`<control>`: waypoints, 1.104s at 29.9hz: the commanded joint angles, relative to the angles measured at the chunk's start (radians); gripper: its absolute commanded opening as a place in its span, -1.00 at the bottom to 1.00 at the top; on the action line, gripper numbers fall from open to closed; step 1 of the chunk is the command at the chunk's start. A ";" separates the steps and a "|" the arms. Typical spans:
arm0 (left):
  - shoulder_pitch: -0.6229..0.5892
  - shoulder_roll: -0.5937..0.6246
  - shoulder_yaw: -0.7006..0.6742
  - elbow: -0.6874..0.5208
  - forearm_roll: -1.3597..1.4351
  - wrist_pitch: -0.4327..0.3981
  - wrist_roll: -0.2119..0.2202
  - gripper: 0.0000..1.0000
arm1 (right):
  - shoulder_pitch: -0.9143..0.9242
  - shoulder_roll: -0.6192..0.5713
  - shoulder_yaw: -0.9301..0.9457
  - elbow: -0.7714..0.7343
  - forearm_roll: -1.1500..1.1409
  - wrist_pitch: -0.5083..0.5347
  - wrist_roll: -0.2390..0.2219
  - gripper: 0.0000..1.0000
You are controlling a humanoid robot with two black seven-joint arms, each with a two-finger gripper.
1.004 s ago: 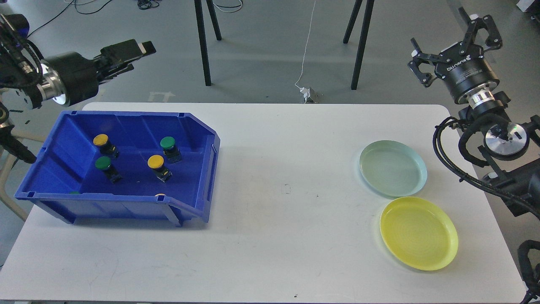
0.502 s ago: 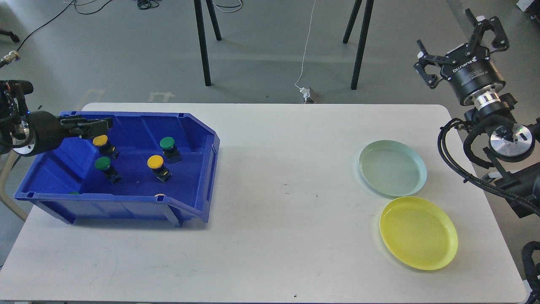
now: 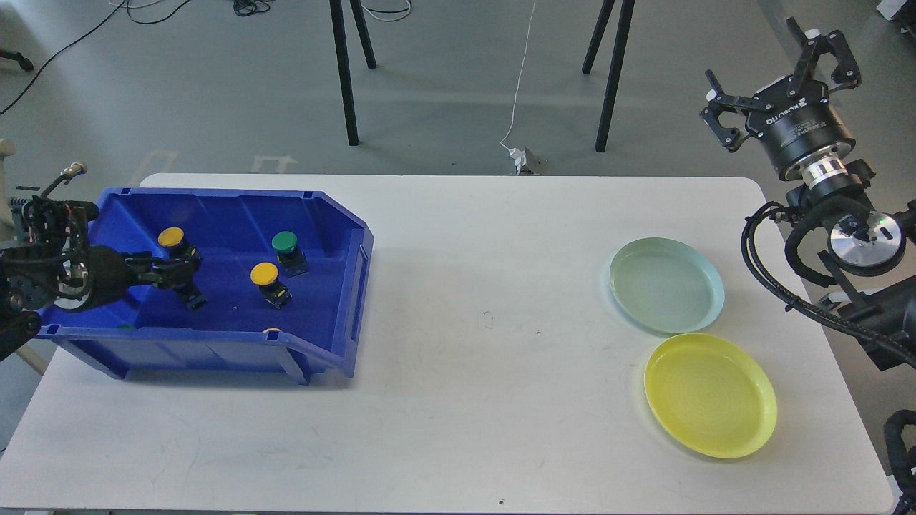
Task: Pass button and place on color plate
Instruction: 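Close the left gripper on the green button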
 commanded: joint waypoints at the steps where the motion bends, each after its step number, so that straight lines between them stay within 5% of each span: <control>1: 0.001 -0.044 0.008 0.072 0.002 0.000 -0.007 0.56 | -0.008 0.000 0.000 0.000 -0.001 0.000 0.001 1.00; 7: -0.001 -0.083 0.042 0.134 0.000 0.001 -0.007 0.55 | -0.008 0.000 0.000 0.000 -0.001 0.000 -0.001 1.00; 17: -0.010 -0.086 0.045 0.140 0.000 0.001 -0.012 -0.01 | -0.008 0.000 0.000 0.000 -0.001 0.000 0.001 1.00; 33: -0.010 -0.083 0.045 0.140 0.000 -0.005 -0.008 -0.18 | -0.008 -0.004 0.000 -0.008 -0.002 0.000 -0.001 1.00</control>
